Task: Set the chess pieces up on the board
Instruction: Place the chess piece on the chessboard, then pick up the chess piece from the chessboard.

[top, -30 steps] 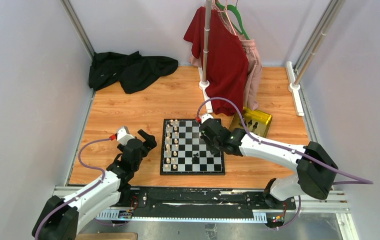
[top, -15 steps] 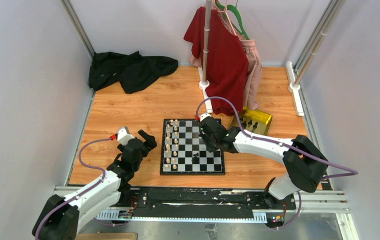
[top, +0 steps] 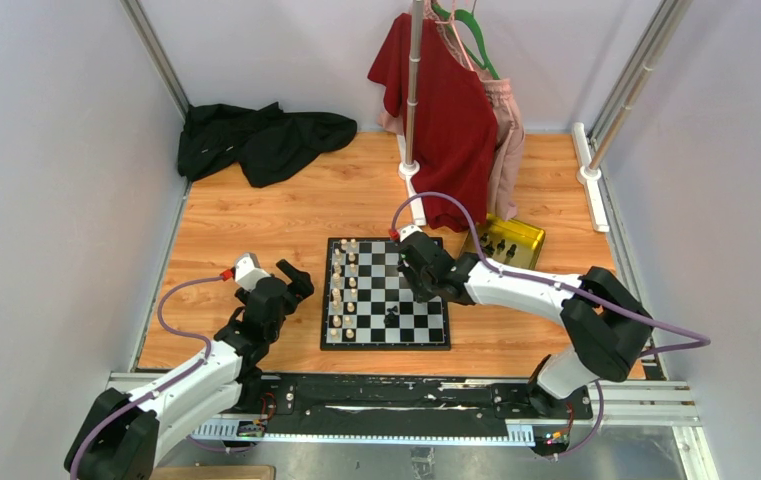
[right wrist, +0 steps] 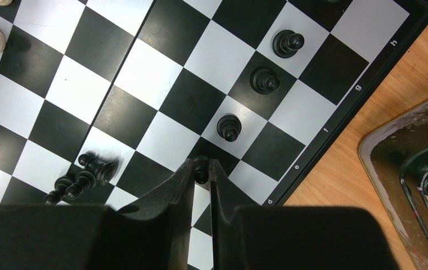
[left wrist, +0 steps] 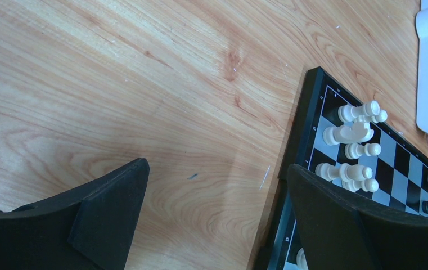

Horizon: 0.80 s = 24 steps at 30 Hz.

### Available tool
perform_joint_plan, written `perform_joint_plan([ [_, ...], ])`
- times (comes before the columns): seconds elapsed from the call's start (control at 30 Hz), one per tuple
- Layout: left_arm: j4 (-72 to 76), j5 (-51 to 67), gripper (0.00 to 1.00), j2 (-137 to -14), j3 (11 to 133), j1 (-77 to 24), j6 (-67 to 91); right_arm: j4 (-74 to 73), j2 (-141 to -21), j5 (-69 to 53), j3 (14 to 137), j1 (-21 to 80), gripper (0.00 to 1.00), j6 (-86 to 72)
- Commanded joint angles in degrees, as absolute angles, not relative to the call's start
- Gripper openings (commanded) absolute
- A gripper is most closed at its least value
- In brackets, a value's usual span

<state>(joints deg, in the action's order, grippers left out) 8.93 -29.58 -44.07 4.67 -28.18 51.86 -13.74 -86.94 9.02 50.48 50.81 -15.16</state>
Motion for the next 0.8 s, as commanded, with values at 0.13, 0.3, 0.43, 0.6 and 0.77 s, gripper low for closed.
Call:
perform_joint_plan([
  [0.13, 10.65, -30.57, 1.0, -43.95, 3.96, -27.77, 51.49, -15.59, -86.38, 9.79, 49.99, 50.1, 0.32, -13.59],
  [0.3, 10.72, -30.36, 1.0, -43.88, 3.87, -27.77, 51.68, -17.44, -83.72, 11.69, 50.42, 50.39, 0.34, -13.0],
  [0.43, 10.7, -30.29, 1.0, -43.96, 3.87, -27.77, 51.68, -19.42, -81.72, 13.39, 51.0, 52.1, 0.34, -12.79],
  [0.6, 10.59, -30.37, 1.0, -43.97, 3.87, -27.77, 51.68, -21.58, -80.13, 14.64, 51.99, 56.13, 0.34, -12.92],
  [0.77, 10.59, -30.45, 1.0, -43.82, 3.7, -27.77, 51.68, -22.98, -79.46, 15.48, 52.88, 61.48, 0.33, -13.81],
])
